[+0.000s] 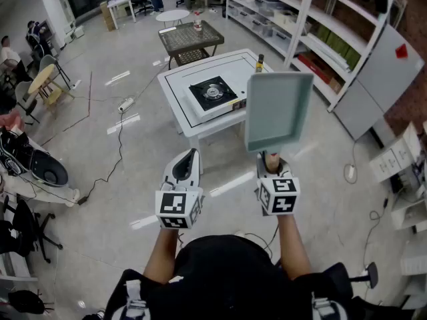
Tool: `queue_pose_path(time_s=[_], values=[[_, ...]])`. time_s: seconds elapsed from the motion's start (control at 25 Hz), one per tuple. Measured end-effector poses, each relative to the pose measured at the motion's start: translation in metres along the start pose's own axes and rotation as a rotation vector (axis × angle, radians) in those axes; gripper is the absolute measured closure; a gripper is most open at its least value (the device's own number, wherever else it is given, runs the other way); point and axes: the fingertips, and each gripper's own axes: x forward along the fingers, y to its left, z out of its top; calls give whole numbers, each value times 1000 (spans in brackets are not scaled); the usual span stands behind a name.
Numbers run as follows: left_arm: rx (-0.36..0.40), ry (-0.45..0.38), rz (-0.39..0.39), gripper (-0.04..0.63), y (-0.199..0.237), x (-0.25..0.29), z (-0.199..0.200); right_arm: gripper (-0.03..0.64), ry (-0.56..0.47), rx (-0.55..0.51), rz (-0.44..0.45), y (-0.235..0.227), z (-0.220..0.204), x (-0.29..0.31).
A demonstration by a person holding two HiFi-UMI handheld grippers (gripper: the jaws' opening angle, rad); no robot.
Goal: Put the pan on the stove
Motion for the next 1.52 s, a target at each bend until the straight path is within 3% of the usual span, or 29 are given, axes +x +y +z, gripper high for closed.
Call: queue_pose_path(time_s=[0.6, 0.88, 1.24, 1.52], values=[[-32, 31, 53, 574, -41, 18, -21, 551, 39, -3, 76, -39, -18, -7], [33, 68, 100, 574, -59, 28, -31, 551, 82, 4, 135, -57, -37, 1], [23, 72, 141, 574, -41, 57, -40, 551, 98, -1, 189, -58, -40, 40], [13, 52, 135, 574, -3, 112, -36, 549, 102, -18, 188, -64, -14, 100]])
